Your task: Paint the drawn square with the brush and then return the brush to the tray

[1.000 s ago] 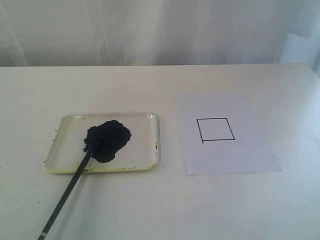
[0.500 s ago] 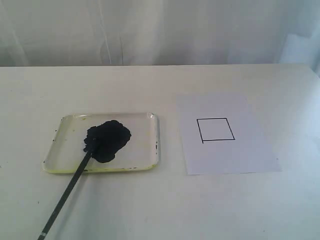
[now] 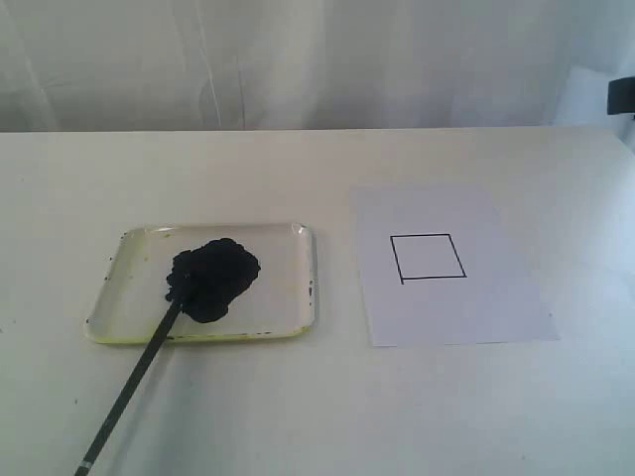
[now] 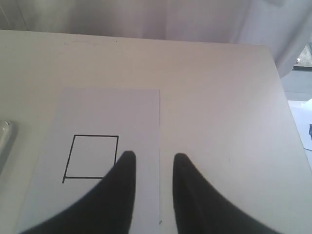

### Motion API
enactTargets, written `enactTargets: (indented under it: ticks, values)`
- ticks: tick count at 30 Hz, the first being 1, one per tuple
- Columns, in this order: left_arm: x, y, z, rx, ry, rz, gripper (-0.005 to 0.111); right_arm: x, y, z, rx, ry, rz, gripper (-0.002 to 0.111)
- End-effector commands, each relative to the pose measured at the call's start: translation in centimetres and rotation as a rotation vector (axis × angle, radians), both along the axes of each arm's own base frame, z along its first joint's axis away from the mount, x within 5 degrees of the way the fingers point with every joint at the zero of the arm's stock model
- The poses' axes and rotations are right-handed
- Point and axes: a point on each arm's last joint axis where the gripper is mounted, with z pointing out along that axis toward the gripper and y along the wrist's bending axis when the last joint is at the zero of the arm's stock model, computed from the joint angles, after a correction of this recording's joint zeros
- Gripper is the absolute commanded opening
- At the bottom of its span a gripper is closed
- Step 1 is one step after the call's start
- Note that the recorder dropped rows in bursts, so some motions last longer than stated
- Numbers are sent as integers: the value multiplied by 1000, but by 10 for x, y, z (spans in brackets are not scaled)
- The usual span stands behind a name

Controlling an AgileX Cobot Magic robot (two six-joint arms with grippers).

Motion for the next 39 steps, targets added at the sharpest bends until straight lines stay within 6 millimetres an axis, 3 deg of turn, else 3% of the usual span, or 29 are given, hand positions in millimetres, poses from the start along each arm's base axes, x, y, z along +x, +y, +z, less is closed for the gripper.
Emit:
enactTargets:
  ticks: [1,6,13,18,28,34,39]
  values:
    - [-1,-7,-2,5,44,-30,32,17,1,-6,-8,-21,4,27]
    - [-6,-16,-20,58,80,-34,25,29,1,-17,-9,15,3,27]
    - [-16,-34,-61,71,89,-74,41,34,1,-22,-10,36,4,27]
    - [-18,-42,-90,69,-11,-59,42,34,1,-23,-11,41,4,27]
    - [-22,-33,-139,51,-185,96,42,34,1,-22,-10,25,3,27]
    - [-28,-29,-155,39,-263,165,42,35,1,-21,-10,23,3,27]
    - [-32,-40,-156,11,-314,133,42,35,1,-21,-10,23,3,27]
